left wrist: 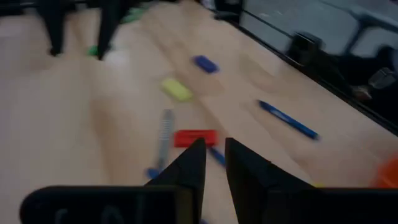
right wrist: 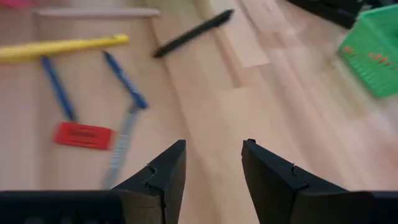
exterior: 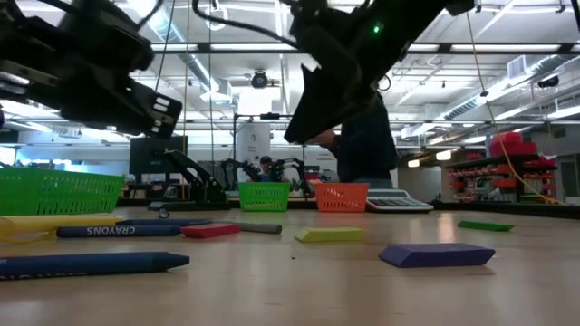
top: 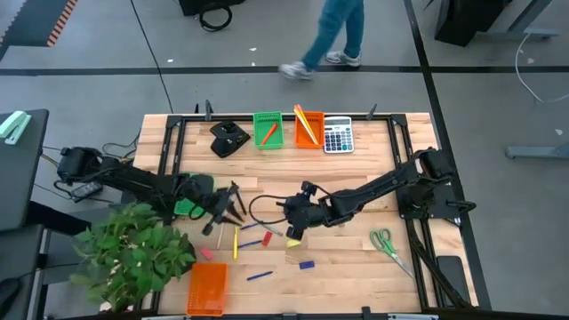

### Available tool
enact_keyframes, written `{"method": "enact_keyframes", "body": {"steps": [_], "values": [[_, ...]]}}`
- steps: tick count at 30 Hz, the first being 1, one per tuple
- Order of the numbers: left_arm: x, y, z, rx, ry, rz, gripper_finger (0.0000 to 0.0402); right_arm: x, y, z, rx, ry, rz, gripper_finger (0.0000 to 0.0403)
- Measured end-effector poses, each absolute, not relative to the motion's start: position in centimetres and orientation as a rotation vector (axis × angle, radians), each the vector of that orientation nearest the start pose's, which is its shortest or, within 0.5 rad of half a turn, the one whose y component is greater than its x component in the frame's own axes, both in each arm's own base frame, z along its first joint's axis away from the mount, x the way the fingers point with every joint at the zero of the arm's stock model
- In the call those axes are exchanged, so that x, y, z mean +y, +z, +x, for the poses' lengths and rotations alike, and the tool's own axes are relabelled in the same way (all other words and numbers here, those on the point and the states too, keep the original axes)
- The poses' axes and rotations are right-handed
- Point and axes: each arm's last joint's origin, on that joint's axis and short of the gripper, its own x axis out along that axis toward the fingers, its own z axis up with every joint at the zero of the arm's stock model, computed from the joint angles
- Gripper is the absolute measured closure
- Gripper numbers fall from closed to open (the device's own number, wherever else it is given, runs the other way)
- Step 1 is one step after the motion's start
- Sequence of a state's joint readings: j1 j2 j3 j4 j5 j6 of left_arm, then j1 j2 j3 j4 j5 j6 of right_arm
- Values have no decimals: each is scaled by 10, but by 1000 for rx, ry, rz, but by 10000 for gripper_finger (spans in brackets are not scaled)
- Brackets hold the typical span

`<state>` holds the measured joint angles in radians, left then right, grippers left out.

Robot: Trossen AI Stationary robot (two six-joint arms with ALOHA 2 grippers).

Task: Sort crayons/erasers/pens/pencils in bins
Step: Put the yellow pen into the top green bin

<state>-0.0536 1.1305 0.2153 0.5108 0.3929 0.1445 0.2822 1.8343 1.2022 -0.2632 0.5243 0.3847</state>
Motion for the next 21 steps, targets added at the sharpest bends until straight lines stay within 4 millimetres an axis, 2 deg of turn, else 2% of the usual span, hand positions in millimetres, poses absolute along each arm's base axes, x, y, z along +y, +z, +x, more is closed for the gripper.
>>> {"method": "enact_keyframes", "body": {"steps": [4,11,17,21], "values": [[-11,148,191,370,-427,52,342,79,191,371,788,-366,-79,241],[-11,147,193,438,-450,60,345,58,186,369,900,-338,-158,241],[-13,176,210,601,-441,137,329,43,184,363,957,-465,-229,241],[-14,190,215,662,-428,187,319,38,183,358,962,-593,-264,241]]}}
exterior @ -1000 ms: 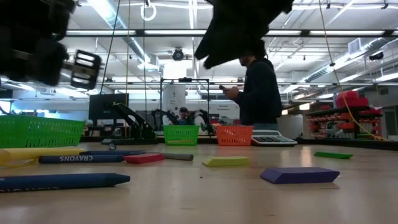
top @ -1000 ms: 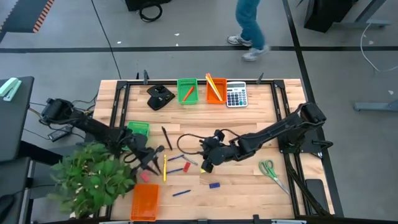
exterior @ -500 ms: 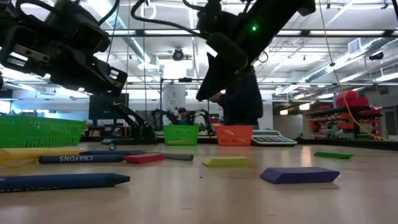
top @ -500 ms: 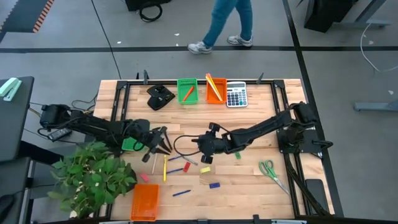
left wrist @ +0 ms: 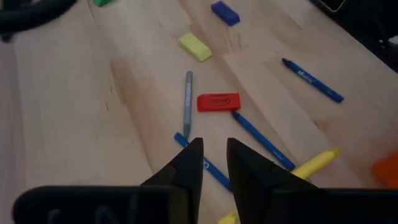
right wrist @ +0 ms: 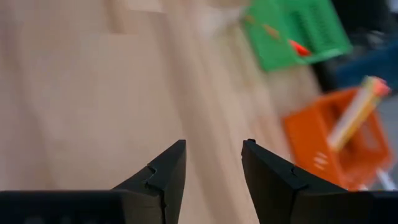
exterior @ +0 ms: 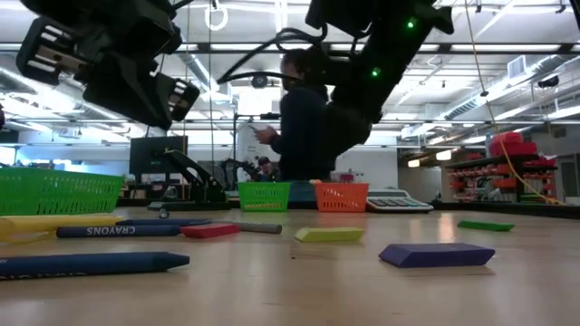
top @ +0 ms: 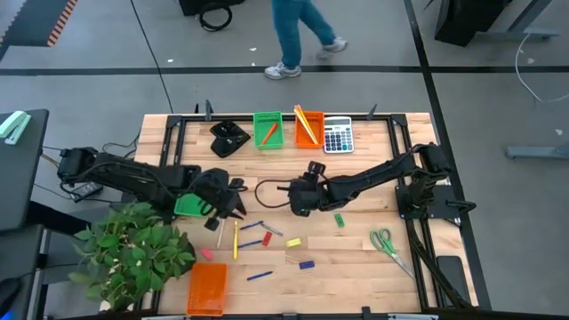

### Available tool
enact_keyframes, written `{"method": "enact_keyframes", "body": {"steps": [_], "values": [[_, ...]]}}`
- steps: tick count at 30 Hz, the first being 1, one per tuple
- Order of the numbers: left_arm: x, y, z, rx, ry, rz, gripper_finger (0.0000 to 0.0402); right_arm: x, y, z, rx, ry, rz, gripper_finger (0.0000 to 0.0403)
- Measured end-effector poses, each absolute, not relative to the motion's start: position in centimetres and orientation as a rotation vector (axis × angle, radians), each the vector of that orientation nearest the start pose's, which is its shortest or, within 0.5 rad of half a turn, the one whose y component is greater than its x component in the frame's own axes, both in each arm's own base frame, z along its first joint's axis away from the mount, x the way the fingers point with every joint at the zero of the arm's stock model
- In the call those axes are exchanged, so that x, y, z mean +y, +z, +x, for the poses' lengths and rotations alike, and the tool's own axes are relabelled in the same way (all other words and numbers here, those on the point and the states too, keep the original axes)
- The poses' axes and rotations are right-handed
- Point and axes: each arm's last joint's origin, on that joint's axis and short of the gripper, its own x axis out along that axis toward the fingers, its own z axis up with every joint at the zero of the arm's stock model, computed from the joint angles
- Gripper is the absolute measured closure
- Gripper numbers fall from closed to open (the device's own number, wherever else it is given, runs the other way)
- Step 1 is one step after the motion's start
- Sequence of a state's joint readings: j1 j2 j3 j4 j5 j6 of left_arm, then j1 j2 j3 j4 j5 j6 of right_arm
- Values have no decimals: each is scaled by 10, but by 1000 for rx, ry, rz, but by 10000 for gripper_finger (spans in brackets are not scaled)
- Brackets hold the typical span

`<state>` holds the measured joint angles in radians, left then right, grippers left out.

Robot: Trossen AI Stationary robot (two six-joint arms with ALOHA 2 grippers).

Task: Sort crayons/erasers/pens/pencils in bins
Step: Put the yellow pen into the top green bin

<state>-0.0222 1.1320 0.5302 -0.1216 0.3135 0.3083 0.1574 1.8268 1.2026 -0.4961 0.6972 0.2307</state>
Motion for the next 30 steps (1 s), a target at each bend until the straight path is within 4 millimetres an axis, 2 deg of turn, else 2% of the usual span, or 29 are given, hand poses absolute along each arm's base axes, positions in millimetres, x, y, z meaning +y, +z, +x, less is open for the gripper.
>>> {"method": "enact_keyframes", "body": {"steps": [4,11,15,22,27,30], "values": [[-13,190,215,675,-418,183,315,39,178,347,961,-725,-295,241],[-12,175,227,707,-386,189,318,36,168,307,865,-899,-299,241],[-13,163,237,741,-409,230,315,29,172,279,737,-982,-247,241],[-21,153,244,819,-555,434,310,17,177,234,557,-1028,-163,241],[-30,153,241,857,-638,519,310,-2,193,217,484,-1104,-189,241],[-36,156,242,855,-643,524,310,-10,203,211,471,-1082,-141,241]]}}
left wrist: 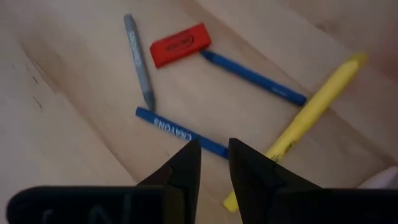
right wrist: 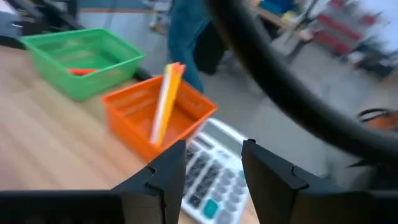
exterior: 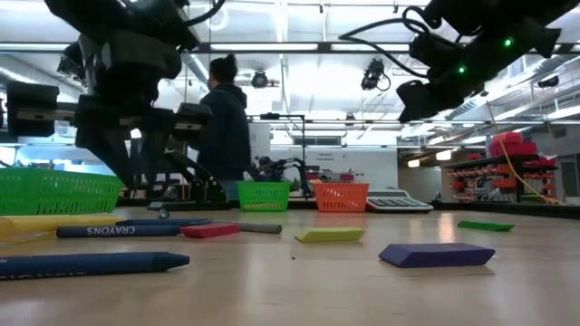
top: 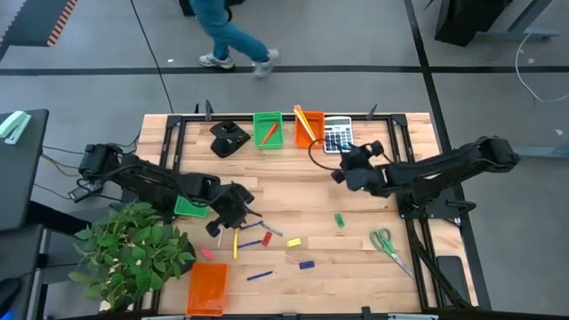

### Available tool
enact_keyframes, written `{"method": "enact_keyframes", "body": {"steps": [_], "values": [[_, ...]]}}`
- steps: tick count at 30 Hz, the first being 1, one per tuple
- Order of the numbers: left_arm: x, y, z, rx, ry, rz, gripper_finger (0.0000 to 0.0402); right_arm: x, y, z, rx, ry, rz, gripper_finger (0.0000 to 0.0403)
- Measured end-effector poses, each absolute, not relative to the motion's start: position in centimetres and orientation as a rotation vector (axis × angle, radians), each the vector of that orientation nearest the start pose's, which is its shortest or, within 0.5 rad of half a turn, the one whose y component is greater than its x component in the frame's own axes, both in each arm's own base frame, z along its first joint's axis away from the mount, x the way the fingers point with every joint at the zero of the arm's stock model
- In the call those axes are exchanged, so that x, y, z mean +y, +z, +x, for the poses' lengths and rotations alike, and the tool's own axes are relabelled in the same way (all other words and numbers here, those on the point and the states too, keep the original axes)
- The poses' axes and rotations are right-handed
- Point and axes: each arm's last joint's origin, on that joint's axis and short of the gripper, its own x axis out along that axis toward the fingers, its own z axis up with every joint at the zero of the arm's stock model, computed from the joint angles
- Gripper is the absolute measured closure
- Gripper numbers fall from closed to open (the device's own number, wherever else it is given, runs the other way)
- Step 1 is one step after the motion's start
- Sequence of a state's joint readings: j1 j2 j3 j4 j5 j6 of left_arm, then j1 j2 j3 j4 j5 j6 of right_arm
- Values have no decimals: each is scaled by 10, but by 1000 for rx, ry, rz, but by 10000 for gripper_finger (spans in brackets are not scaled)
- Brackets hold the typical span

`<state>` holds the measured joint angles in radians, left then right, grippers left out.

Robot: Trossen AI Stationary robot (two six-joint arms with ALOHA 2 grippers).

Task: Sort crayons/erasers/pens/pencils in bins
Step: Put the yellow pen into the top green bin

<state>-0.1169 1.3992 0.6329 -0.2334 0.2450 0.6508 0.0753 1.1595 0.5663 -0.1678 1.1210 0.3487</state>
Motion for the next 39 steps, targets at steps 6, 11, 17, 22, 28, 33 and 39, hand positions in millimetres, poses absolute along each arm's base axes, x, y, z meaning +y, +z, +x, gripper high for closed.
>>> {"method": "enact_keyframes", "body": {"steps": [6,11,17,22,28,33,39], "values": [[-45,160,243,843,-691,578,309,-8,200,204,471,-1018,-78,241],[-46,157,241,851,-732,632,292,-8,202,206,464,-990,-66,241],[-46,155,242,842,-754,675,246,-7,200,208,484,-925,-28,241],[-47,151,247,822,-748,679,211,-6,199,208,493,-886,4,241],[-49,140,247,873,-788,696,196,-5,199,208,503,-869,14,241],[-53,137,247,859,-827,741,200,-3,199,208,504,-858,14,241],[-54,138,246,864,-820,751,203,-3,199,208,506,-858,11,241]]}}
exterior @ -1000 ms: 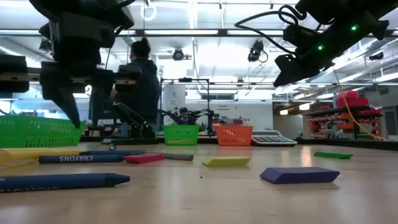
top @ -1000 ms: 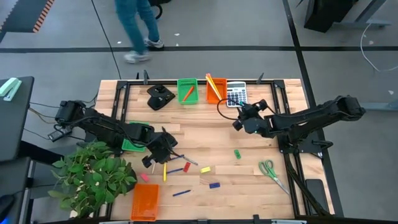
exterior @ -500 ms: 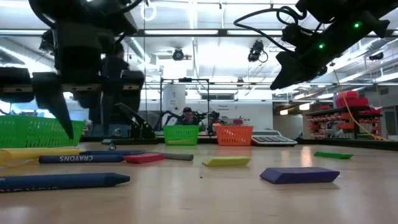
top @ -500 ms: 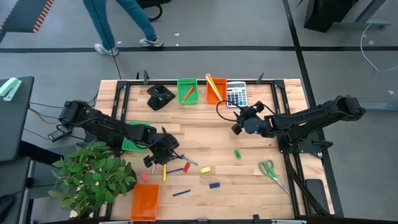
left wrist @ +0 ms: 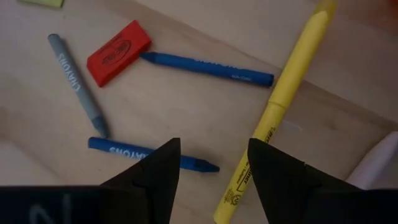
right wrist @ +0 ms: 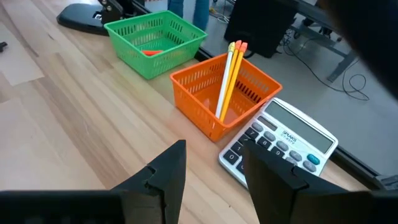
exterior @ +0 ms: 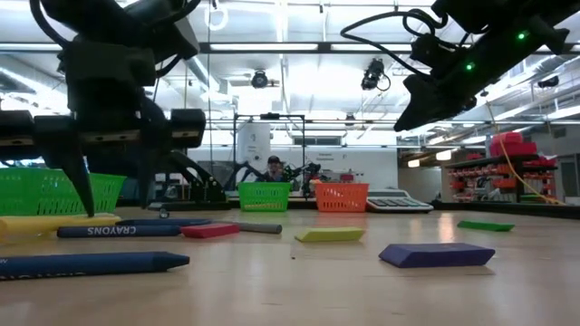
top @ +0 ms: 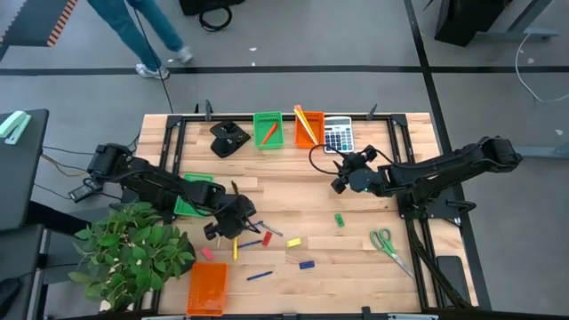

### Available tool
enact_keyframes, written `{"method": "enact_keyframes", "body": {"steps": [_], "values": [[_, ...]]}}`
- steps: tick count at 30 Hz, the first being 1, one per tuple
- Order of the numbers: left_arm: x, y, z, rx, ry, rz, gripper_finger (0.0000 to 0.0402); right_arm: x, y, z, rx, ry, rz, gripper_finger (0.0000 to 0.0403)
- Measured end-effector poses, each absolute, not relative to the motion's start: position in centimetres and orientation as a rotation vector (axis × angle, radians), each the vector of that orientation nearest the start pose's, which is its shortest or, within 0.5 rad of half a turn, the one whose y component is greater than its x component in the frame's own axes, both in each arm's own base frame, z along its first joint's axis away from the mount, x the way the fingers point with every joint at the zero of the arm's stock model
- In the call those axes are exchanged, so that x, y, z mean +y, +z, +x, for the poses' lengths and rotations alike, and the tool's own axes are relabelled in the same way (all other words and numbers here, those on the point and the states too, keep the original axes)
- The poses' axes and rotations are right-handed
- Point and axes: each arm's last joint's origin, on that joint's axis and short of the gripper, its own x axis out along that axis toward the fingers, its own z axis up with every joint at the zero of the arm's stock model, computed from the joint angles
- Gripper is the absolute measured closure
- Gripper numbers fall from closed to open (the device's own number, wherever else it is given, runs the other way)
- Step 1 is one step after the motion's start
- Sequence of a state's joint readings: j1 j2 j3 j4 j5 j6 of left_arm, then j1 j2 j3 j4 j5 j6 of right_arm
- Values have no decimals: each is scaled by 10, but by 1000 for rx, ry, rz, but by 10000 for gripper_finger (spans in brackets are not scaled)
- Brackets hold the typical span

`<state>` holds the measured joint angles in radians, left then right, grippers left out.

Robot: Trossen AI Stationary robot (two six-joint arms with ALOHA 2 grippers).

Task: Sort crayons/erasers/pens/pencils in bins
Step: Put the yellow pen into the top green bin

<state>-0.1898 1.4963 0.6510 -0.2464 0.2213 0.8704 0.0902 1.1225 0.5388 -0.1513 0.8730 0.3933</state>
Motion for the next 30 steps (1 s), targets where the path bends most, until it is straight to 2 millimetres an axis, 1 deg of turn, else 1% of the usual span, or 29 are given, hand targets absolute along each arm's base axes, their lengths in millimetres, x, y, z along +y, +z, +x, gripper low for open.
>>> {"method": "enact_keyframes", "body": {"steps": [4,7,13,15,21,26,30], "values": [[-52,138,246,899,-771,798,201,-3,199,208,507,-858,11,241],[-52,144,250,897,-761,800,202,-3,199,208,506,-858,11,241],[-52,152,246,1019,-782,734,202,-3,198,208,511,-851,16,241],[-54,151,243,1047,-801,733,199,-3,198,208,511,-849,17,241],[-66,150,239,1025,-891,740,198,-3,198,208,515,-843,20,241],[-68,149,239,1002,-920,780,202,-3,198,208,514,-843,22,241],[-68,142,238,961,-925,808,202,-3,198,208,516,-838,25,241]]}}
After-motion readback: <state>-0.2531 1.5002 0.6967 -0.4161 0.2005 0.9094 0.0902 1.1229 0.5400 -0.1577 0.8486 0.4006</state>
